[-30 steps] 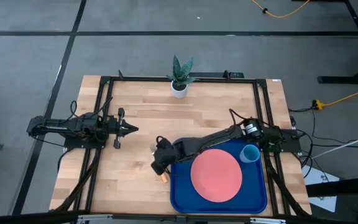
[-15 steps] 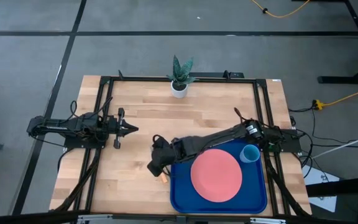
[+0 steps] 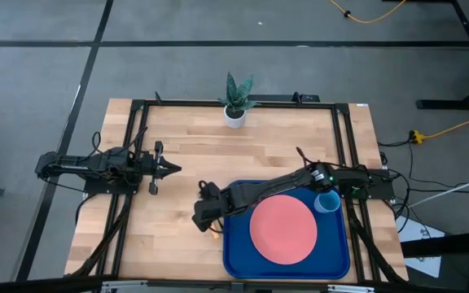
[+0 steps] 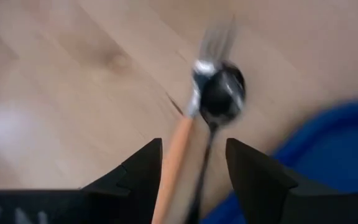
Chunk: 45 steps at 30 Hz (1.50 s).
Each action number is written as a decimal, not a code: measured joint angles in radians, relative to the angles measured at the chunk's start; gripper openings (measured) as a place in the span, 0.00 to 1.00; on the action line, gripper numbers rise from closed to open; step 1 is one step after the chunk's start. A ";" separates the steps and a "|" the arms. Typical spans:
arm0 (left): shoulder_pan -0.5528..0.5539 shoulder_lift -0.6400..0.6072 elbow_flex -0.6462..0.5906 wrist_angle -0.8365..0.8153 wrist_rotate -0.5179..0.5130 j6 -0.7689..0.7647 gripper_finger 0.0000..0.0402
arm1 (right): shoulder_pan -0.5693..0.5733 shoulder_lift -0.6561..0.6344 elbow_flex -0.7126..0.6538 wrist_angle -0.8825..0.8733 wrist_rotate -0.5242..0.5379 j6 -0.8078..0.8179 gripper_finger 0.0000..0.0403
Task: Pick and place plate/cup/fork/spoon on tray
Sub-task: Adjust the fork and spoon
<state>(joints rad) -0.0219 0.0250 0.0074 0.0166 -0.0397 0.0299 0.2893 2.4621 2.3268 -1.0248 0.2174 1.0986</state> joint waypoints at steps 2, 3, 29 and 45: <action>0.000 0.000 0.000 0.000 0.000 0.000 0.03 | 0.000 0.005 0.000 -0.023 -0.012 0.020 0.45; 0.000 0.000 0.000 0.000 0.000 0.000 0.03 | 0.000 0.005 0.000 -0.031 -0.011 0.019 0.45; 0.000 0.000 0.000 0.000 0.000 0.000 0.03 | -0.005 0.010 -0.143 0.156 -0.114 -0.188 0.45; 0.000 0.000 0.000 0.000 0.000 0.000 0.03 | -0.039 0.059 -0.143 0.224 -0.188 -0.175 0.45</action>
<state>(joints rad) -0.0220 0.0250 0.0074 0.0164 -0.0395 0.0301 0.2507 2.5211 2.1842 -0.8009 0.0292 0.9240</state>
